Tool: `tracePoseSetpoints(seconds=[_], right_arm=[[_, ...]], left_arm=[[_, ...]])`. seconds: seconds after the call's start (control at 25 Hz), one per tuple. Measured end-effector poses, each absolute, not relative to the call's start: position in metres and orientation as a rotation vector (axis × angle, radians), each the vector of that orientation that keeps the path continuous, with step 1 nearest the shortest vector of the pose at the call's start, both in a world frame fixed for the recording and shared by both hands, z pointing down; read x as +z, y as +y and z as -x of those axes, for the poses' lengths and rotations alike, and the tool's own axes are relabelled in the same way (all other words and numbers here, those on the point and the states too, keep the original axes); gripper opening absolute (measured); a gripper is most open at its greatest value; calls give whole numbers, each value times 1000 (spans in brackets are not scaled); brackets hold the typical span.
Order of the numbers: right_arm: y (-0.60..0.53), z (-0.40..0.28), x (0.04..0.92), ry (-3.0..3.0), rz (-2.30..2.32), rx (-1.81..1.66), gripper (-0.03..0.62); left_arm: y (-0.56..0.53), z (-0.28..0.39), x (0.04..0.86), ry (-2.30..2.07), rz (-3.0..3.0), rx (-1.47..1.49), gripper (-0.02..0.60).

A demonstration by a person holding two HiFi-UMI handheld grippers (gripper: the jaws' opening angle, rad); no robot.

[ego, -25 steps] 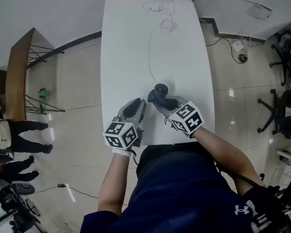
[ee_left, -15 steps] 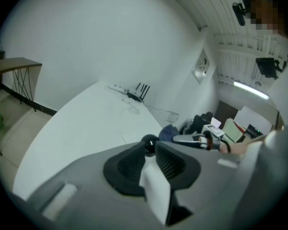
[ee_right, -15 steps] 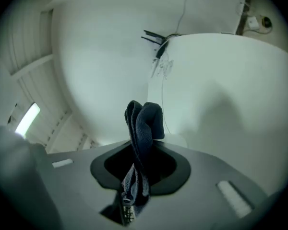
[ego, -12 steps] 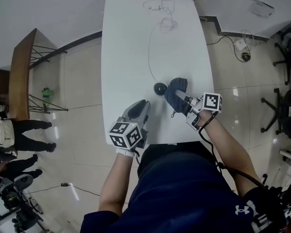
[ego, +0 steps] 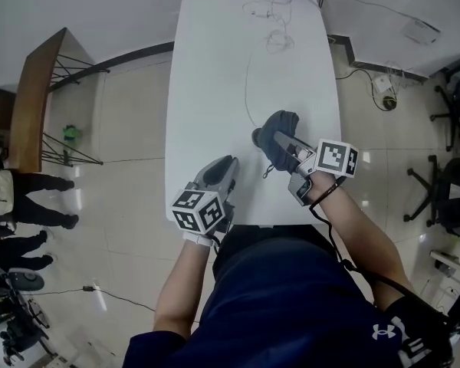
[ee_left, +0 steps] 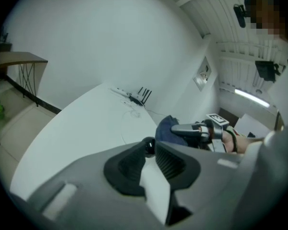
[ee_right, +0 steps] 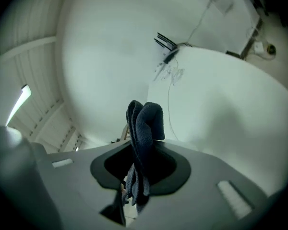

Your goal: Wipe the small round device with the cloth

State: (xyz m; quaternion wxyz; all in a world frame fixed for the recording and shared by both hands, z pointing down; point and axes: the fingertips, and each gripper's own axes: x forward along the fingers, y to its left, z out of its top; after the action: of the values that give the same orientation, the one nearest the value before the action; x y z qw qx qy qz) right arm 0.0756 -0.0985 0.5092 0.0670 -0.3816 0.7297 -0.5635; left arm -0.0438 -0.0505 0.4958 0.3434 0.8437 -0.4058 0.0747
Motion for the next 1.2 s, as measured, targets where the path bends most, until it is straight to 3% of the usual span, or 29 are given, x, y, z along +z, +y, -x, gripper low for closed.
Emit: tracePoseSetpoints(seconds=[0.4,0.72,0.96,1.2], right_arm=[[-73,-1,553,2768,1435,-1560,91],[-27,-4,612,3452,1481,-1212,91],[-65,19,555,3004,1319,-1431,91],[-106,-34,512,2167,1144,-1771,91]], left_arm=[[-46,90,504,-1120,-2116,146,55],[-47,85,509,-1084,-2122,149,54],[-47,81,505,-1065,-2132,137,54],[-49,82,504,-1061,-2150,163,54]])
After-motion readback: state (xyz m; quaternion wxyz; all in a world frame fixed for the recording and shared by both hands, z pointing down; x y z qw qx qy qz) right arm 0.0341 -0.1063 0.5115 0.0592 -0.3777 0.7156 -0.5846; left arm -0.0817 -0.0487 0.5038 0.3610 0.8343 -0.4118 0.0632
